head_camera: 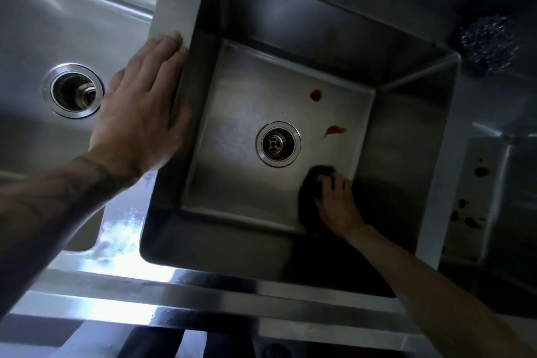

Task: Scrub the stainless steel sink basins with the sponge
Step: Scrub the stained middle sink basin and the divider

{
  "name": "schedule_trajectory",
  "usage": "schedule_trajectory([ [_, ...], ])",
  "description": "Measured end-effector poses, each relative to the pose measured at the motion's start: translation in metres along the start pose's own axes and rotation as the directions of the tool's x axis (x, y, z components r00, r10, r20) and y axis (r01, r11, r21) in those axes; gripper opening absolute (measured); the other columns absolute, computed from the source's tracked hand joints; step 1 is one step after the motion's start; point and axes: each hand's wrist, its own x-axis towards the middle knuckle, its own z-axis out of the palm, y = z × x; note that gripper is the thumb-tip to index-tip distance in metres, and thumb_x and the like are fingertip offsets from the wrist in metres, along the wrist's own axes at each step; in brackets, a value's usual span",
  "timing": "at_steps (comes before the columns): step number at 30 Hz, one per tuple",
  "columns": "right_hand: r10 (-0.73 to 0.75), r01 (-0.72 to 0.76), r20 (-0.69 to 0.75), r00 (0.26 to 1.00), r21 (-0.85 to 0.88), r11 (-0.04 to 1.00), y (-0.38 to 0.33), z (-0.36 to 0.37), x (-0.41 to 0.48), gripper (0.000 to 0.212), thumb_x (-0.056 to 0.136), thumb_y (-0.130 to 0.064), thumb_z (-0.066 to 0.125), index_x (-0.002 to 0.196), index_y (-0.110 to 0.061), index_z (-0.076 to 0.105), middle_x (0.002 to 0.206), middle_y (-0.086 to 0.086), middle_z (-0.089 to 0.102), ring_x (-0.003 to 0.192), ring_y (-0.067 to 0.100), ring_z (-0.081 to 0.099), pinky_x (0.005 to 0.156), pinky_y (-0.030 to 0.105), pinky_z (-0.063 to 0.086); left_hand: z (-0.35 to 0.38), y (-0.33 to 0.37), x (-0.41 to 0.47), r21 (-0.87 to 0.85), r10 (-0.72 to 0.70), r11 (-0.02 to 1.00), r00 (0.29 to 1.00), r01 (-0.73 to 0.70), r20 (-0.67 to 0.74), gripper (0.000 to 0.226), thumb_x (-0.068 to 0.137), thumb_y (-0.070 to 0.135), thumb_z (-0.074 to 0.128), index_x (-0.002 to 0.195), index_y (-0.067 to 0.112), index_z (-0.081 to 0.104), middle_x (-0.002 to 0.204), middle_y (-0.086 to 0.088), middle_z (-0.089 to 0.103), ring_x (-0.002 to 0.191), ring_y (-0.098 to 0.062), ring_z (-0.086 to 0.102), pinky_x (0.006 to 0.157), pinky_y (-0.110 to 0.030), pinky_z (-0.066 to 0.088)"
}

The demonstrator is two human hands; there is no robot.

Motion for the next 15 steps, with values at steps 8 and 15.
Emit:
schedule_trajectory([
  [8, 0.216, -0.261, 0.240, 0.946, 0.173, 0.950, -0.020, 0.009, -0.040, 0.056, 0.099, -0.033, 0.060, 0.144, -0.010, 0.037, 0.146, 0.022, 0.029, 0.126, 0.046, 0.041, 0.109, 0.045, 0.033, 0.000, 0.000, 0.001, -0.005, -0.003, 1.000, 1.000, 0.003, 0.011, 0.062, 0.100, 0.029, 0.046, 0.156, 0.002, 0.043, 0.168, -0.016, 0.037, 0.155, -0.038, 0.035, 0.121, -0.060, 0.035],
  [15, 0.363, -0.448, 0.320, 0.875, 0.255, 0.857, -0.050, 0.004, -0.033, 0.078, 0.089, -0.060, 0.067, 0.145, -0.021, 0.029, 0.151, 0.023, 0.022, 0.137, 0.047, 0.035, 0.115, 0.047, 0.036, -0.001, 0.003, 0.001, -0.012, -0.008, 1.000, 1.000, 0.009, 0.019, 0.062, 0.100, 0.029, 0.046, 0.156, 0.002, 0.042, 0.169, -0.015, 0.036, 0.156, -0.038, 0.034, 0.121, -0.060, 0.035],
])
